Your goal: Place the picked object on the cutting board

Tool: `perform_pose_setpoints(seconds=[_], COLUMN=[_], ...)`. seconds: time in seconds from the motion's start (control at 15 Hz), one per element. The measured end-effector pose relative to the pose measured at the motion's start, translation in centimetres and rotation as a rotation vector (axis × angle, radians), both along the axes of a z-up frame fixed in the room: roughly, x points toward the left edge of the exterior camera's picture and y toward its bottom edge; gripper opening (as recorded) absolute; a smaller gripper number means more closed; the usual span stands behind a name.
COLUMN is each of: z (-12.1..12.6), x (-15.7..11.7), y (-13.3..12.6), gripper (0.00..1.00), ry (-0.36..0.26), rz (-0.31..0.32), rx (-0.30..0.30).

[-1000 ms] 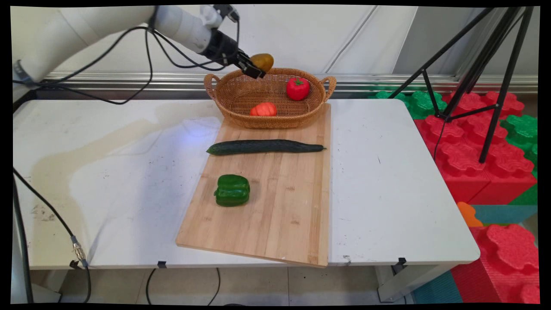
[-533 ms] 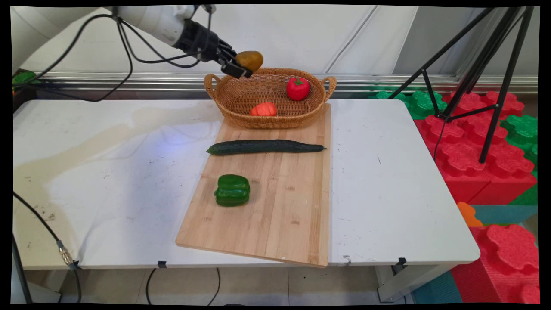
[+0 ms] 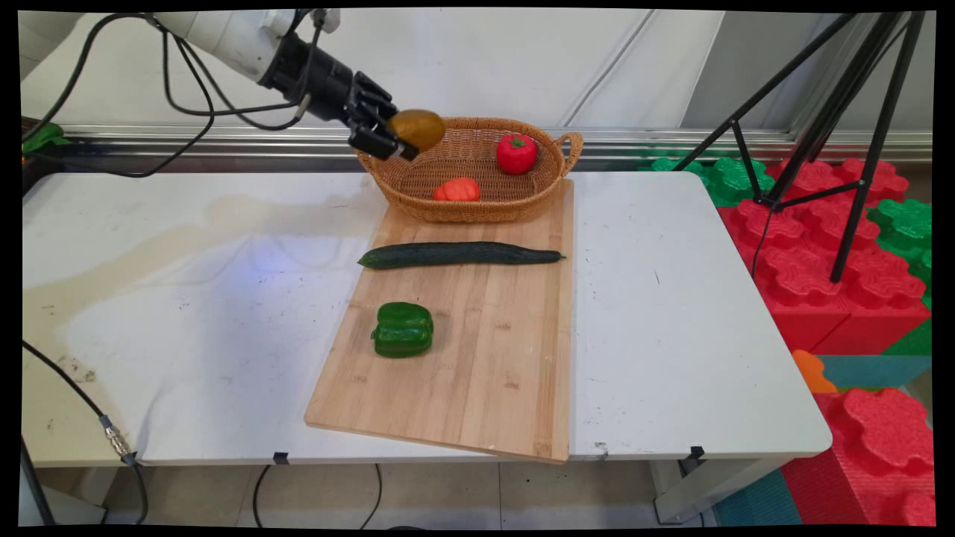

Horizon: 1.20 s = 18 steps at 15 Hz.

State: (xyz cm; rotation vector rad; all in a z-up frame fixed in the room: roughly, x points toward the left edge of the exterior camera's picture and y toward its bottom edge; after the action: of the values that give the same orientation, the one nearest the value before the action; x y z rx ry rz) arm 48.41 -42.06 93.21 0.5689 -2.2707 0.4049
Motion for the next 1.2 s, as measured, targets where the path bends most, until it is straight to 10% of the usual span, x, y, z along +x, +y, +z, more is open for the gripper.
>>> perform_pose_setpoints(seconds=[1.2], z=[-10.4], x=[-9.5], y=[2.8], gripper=[0.0], ry=[-0.141], rz=[-0.172], rx=[0.179])
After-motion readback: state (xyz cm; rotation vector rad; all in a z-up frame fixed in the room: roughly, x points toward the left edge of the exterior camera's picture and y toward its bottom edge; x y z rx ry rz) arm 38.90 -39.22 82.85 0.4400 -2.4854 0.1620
